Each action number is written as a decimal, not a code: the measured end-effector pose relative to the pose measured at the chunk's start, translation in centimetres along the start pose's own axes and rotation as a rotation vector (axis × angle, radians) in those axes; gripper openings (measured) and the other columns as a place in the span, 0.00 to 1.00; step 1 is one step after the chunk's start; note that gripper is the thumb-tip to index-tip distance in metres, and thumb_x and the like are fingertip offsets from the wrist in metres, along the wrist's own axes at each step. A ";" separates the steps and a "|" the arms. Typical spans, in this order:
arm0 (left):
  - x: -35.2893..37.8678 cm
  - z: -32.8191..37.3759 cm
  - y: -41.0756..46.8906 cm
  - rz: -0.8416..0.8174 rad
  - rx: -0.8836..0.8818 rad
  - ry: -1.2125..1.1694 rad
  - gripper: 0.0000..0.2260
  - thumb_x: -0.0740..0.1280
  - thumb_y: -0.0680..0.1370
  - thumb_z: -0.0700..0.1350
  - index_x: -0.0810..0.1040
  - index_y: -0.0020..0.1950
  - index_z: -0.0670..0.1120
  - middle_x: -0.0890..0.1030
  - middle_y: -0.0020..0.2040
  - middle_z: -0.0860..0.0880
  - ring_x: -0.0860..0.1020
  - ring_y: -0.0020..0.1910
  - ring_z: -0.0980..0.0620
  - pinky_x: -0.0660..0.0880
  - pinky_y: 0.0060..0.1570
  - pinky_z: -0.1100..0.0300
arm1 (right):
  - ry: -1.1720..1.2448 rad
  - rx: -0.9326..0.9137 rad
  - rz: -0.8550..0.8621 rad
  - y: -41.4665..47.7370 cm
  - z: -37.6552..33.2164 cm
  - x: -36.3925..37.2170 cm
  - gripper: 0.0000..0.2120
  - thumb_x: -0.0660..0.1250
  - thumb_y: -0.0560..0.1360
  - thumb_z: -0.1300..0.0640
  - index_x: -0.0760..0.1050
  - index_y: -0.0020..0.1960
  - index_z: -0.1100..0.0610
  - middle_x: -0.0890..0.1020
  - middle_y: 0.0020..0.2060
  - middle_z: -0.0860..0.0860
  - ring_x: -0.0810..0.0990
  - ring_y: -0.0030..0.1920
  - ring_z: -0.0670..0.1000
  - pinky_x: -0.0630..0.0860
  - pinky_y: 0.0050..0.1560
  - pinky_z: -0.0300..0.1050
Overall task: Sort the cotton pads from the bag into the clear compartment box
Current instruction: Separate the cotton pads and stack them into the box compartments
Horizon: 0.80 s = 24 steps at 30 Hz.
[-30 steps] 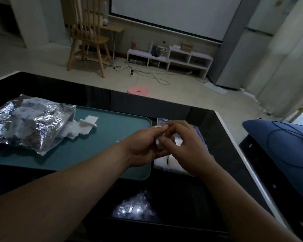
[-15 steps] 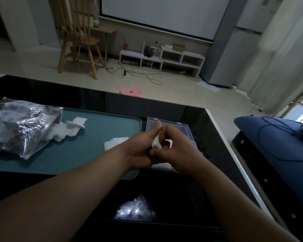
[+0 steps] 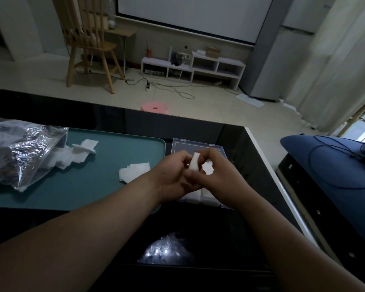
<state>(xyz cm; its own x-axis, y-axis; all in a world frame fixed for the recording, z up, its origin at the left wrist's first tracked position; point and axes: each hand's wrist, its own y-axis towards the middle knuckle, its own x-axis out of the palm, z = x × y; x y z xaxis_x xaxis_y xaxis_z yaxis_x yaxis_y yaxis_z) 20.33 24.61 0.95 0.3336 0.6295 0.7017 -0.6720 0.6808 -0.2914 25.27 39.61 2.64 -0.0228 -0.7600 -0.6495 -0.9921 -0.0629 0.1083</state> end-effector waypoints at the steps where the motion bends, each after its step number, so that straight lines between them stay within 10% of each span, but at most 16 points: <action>1: 0.1 -0.1 0.2 0.044 0.045 0.003 0.14 0.55 0.83 0.42 0.78 0.53 0.37 0.80 0.41 0.42 0.80 0.35 0.50 0.81 0.38 0.55 | 0.013 0.008 0.051 0.1 0.2 -0.1 0.14 0.73 0.75 0.39 0.75 0.53 0.45 0.80 0.54 0.40 0.78 0.54 0.37 0.72 0.51 0.35; 16: 2.6 -1.2 4.0 0.359 0.374 0.685 0.14 0.58 0.84 0.43 0.70 0.69 0.50 0.76 0.61 0.44 0.77 0.51 0.49 0.78 0.49 0.52 | 0.097 0.228 0.295 1.6 2.1 -2.7 0.06 0.74 0.77 0.58 0.77 0.50 0.53 0.85 0.44 0.52 0.85 0.46 0.55 0.85 0.50 0.56; 24: 0.6 -2.3 5.6 0.278 0.410 1.648 0.15 0.59 0.84 0.44 0.75 0.69 0.48 0.76 0.67 0.48 0.73 0.66 0.47 0.71 0.66 0.48 | 0.071 0.419 0.389 2.1 7.3 -4.7 0.05 0.73 0.76 0.58 0.79 0.51 0.52 0.84 0.45 0.52 0.84 0.47 0.55 0.81 0.45 0.51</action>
<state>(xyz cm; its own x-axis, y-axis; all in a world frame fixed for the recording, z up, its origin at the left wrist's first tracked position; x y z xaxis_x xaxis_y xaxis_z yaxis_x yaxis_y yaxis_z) 18.24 29.68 -1.78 0.2853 0.5725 -0.7687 -0.8474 0.5254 0.0768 22.37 47.77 0.40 -0.4022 -0.7182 -0.5679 -0.8766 0.4811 0.0123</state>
